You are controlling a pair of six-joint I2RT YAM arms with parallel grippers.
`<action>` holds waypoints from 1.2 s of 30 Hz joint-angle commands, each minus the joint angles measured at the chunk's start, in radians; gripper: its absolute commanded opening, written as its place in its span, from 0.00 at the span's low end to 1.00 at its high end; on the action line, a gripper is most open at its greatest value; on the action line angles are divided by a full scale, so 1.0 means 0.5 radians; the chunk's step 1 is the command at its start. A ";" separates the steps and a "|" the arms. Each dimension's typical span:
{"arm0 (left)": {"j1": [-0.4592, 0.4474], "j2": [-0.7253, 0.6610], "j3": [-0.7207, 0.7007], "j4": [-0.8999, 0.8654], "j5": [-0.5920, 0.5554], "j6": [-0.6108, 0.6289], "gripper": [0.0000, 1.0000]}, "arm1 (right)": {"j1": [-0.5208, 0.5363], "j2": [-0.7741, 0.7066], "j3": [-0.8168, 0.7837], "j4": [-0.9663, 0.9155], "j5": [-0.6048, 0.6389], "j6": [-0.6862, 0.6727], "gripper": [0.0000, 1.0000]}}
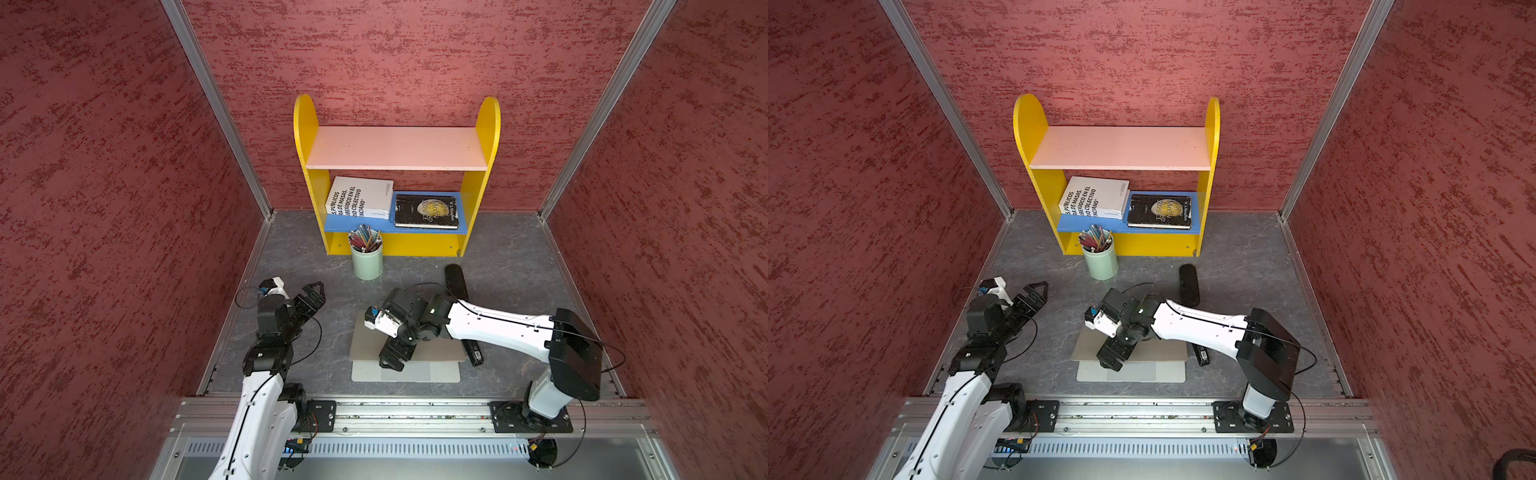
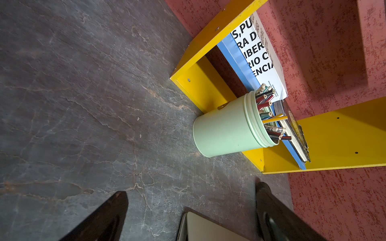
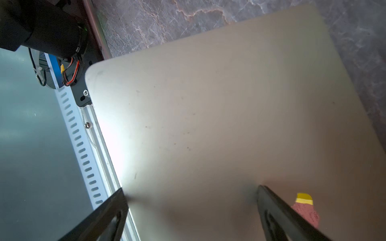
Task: Close the laptop lid and set it aside
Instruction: Close the lid of the laptop.
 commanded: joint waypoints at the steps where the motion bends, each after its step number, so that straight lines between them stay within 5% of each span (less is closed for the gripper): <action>1: -0.023 -0.022 -0.031 -0.042 0.031 0.035 1.00 | 0.045 0.018 -0.060 -0.050 -0.107 0.061 0.98; 36: -0.170 -0.002 -0.041 -0.126 0.043 0.077 1.00 | 0.048 0.253 -0.132 0.087 -0.057 0.135 0.98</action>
